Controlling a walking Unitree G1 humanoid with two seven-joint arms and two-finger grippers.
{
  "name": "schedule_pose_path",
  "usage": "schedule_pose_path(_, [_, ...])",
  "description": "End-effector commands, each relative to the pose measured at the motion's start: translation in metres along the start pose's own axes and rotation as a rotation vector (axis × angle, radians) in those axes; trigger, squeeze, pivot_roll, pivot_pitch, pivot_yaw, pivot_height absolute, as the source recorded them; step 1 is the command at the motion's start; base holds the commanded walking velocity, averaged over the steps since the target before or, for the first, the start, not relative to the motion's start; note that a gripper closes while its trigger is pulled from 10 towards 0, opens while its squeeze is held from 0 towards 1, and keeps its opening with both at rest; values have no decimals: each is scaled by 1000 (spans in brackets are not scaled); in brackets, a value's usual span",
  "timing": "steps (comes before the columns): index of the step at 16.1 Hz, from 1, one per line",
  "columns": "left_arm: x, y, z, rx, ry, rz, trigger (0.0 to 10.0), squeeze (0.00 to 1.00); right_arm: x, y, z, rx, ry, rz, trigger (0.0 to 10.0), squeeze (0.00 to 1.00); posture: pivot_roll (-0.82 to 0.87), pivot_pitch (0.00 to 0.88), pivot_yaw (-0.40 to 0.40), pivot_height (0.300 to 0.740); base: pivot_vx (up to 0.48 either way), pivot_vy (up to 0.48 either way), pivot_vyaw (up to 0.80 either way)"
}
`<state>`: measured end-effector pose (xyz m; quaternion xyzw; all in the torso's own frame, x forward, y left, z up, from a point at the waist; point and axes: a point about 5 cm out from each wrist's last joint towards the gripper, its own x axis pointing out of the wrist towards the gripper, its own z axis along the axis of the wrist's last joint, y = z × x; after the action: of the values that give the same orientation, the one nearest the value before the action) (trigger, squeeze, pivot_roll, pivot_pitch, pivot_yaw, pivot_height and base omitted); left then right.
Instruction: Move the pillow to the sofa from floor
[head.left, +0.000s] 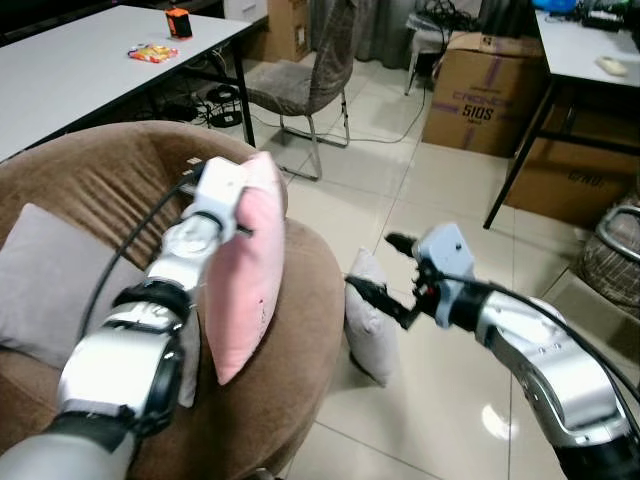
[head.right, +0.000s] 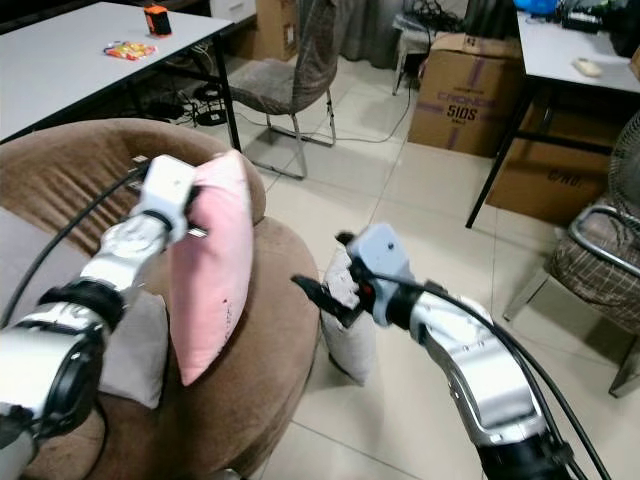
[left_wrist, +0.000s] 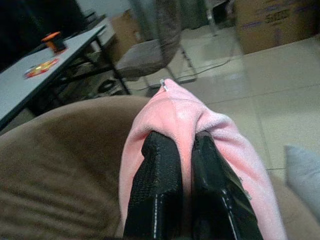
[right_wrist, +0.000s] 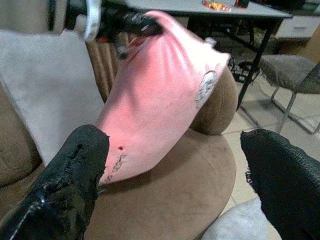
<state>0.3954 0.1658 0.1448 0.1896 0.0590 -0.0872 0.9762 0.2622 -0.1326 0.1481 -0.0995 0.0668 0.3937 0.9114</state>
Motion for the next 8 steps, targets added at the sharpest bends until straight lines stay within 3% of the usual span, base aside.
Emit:
schedule_pose_path(1, [5,1,21,5,-66,-1,10000,0,-1,2,7,-19,-22,3,10000,0,-139,0,84,740,0,0,0])
schedule_pose_path(3, [9,-1,37,-28,-105,8,10000,0,-5,1,7,-21,-23,-14,10000,0,-155,0,97,740,0,0,0])
schedule_pose_path(5, [12,8,55,-99,-149,54,10000,0,-7,2,7,-26,-21,-18,10000,0,-170,0,105,740,0,0,0])
schedule_pose_path(8, [8,30,46,-94,-119,136,10000,0,-8,3,8,-34,-17,-6,10000,0,-161,0,91,740,0,0,0])
